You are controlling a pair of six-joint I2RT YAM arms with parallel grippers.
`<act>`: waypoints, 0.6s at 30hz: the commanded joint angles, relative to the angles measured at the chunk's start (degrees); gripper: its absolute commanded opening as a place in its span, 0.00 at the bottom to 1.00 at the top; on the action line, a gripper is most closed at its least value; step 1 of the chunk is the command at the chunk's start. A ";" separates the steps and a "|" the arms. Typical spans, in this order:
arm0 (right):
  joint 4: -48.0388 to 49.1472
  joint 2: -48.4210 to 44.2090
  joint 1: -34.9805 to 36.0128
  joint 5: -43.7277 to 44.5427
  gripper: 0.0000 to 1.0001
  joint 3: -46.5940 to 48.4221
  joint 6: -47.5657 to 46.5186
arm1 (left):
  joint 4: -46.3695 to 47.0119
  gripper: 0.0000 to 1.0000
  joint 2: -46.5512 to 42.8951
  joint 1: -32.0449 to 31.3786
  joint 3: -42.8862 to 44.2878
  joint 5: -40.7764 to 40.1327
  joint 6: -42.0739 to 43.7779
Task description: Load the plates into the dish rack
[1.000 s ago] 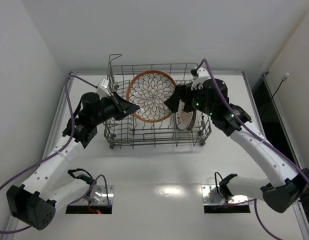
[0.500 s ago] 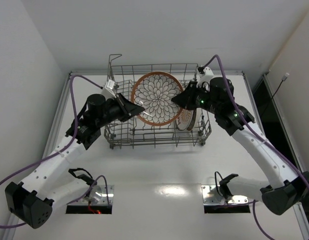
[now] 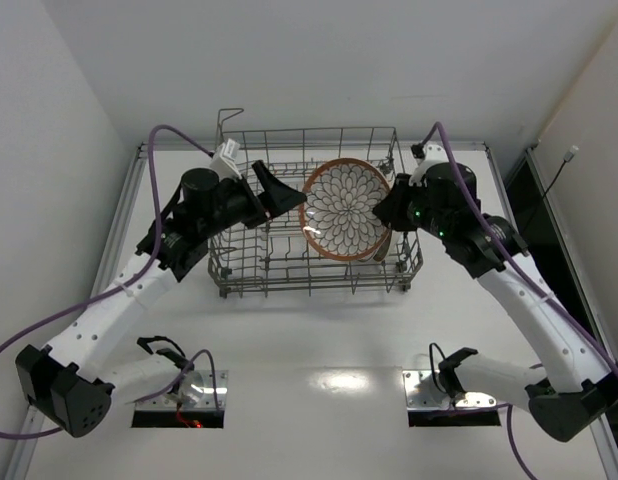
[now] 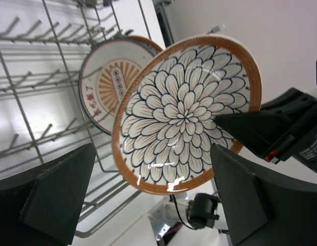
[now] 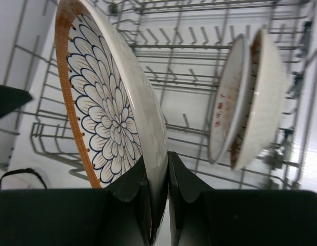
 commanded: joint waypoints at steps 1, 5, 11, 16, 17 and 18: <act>3.34 -3.76 -0.33 9.30 0.00 6.64 0.93 | -5.06 0.95 -0.14 -0.45 5.49 -4.84 7.69; -1.05 -3.14 0.28 17.92 0.00 9.71 0.93 | -14.90 0.96 -0.14 1.39 11.12 -13.63 13.94; -7.74 4.40 1.51 27.68 0.00 15.69 -0.29 | -24.84 1.00 -1.80 6.13 14.99 -25.68 23.08; -10.38 10.03 5.20 35.33 0.00 18.16 -0.30 | -25.47 1.00 -2.94 15.53 9.47 -28.48 27.93; -10.38 11.52 5.91 36.56 0.00 18.16 -0.82 | -24.42 1.00 -3.73 16.33 7.80 -30.41 28.63; -11.16 12.49 7.39 39.53 0.00 18.95 -0.82 | -23.45 1.00 -5.91 17.04 4.05 -34.95 28.63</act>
